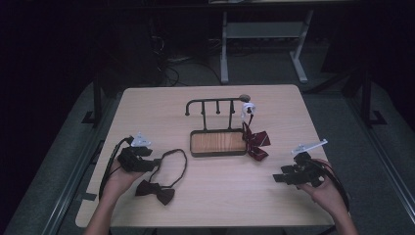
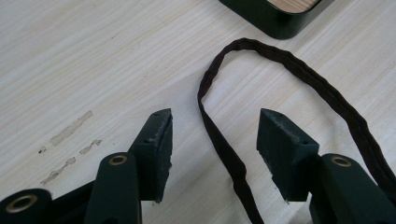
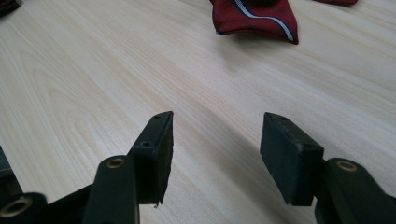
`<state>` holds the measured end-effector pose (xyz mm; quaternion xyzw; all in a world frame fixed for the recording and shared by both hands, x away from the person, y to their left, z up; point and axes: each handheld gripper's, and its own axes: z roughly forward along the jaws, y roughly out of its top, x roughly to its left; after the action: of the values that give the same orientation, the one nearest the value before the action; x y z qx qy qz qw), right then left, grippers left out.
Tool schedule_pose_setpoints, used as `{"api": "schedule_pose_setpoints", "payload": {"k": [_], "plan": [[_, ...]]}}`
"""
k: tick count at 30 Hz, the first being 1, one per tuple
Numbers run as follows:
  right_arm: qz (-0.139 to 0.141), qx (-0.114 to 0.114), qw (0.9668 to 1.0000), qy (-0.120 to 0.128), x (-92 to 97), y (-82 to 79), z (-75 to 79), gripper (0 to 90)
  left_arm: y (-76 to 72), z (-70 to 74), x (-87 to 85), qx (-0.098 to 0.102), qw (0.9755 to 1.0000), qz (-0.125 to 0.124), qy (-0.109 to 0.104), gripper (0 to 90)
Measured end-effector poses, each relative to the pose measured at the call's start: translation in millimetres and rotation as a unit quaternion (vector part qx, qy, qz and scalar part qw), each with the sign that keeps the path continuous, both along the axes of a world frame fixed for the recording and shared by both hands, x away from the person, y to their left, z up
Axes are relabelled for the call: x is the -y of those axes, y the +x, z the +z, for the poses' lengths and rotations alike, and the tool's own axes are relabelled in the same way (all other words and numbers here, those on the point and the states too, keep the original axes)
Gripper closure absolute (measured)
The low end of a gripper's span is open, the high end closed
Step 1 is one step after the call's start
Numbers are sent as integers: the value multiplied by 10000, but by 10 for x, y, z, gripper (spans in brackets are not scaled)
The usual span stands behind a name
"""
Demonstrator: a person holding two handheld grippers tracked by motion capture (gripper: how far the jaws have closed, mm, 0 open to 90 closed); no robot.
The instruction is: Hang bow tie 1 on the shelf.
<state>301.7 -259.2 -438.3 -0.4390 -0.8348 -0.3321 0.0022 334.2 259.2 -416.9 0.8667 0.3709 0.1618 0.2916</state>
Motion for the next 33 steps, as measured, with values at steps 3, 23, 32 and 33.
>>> {"api": "schedule_pose_setpoints", "payload": {"k": [3, 23, 32, 33], "plan": [[-5, 0, 10000, 16, -3, -2, 2, 440, 24, -1, 12, -38, 10000, -11, 14, 473], [-1, 25, 10000, 26, 8, -7, 16, 440, 280, 76, 129, -198, 9995, -65, 216, 506], [-16, 101, 9999, 100, 27, -11, 31, 440, 390, 11, 131, -411, 9987, 26, 312, 518], [-22, 103, 9999, 116, 27, -11, 26, 440, 406, 0, 124, -416, 9986, 32, 324, 521]]}}
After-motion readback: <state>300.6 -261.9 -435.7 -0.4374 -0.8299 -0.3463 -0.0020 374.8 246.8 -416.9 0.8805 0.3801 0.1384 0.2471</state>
